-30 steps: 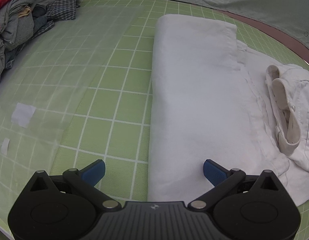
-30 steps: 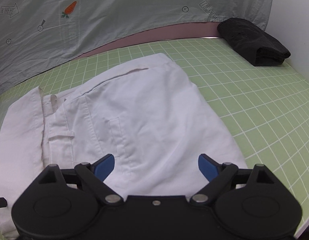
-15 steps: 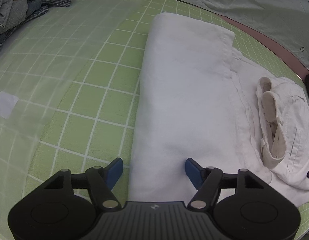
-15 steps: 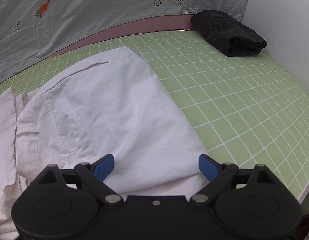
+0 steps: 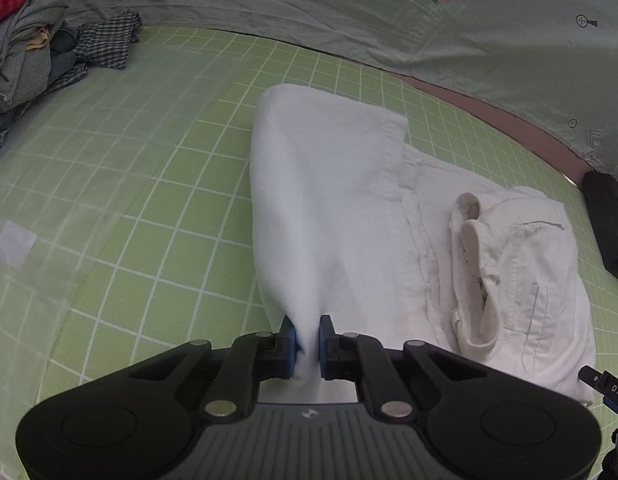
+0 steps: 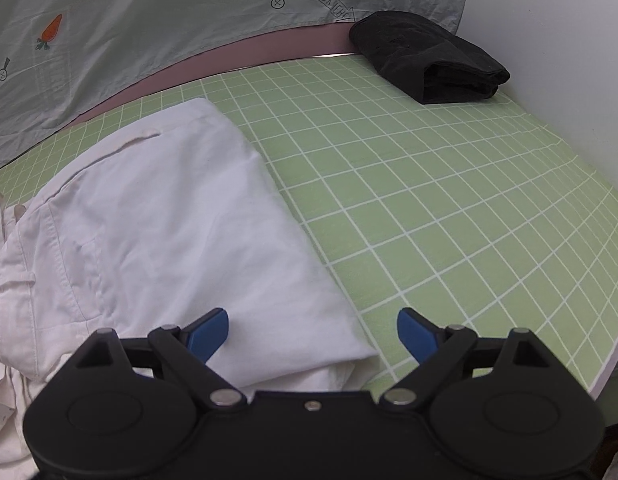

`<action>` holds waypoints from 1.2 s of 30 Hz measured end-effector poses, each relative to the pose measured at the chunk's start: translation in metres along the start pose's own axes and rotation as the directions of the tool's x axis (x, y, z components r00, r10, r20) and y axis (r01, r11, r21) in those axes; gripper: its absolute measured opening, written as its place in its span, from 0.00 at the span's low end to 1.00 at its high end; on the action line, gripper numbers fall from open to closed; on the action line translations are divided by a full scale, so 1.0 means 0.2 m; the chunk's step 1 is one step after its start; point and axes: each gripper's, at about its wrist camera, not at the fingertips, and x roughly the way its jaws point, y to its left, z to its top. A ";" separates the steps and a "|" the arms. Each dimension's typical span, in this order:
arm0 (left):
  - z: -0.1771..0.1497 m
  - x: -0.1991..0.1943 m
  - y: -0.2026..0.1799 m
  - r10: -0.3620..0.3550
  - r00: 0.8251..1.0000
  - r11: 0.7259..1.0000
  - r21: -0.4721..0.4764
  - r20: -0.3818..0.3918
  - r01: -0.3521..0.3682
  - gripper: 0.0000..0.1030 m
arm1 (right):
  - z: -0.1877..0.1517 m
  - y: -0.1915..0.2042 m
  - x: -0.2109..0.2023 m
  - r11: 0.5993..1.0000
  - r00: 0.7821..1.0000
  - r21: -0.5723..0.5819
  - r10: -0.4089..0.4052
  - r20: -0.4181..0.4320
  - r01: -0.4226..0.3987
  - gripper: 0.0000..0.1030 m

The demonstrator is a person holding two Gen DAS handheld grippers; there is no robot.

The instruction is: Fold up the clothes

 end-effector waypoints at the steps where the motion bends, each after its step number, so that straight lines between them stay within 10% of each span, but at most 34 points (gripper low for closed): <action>1: 0.01 -0.02 -0.06 -0.021 1.000 1.000 0.019 0.015 0.021 0.10 | 0.00 -0.02 0.01 1.000 1.000 -0.001 0.002 -0.001 -0.002 0.89; 8: -0.01 0.01 -0.56 -0.179 0.983 0.977 0.127 0.028 0.174 0.10 | 0.05 -0.18 0.06 1.000 1.000 -0.011 0.014 -0.008 -0.014 0.89; 16: -0.24 0.38 -0.96 -0.252 0.954 0.960 0.079 -0.161 0.267 0.10 | 0.13 -0.42 0.14 1.000 1.000 -0.028 0.007 -0.015 -0.007 0.89; 26: -0.32 0.54 -1.00 -0.188 0.965 0.982 -0.015 -0.183 0.189 0.22 | 0.21 -0.61 0.21 1.000 0.999 0.017 0.021 -0.026 -0.020 0.89; 32: -0.23 0.35 -0.89 -0.391 0.913 0.913 -0.170 -0.118 0.369 0.60 | 0.26 -0.50 0.17 0.996 0.996 0.019 0.090 0.006 -0.090 0.89; 36: -0.17 0.22 -0.80 -0.308 0.950 0.944 -0.140 -0.042 0.300 0.62 | 0.30 -0.35 0.10 0.988 0.987 0.000 0.154 0.054 -0.154 0.89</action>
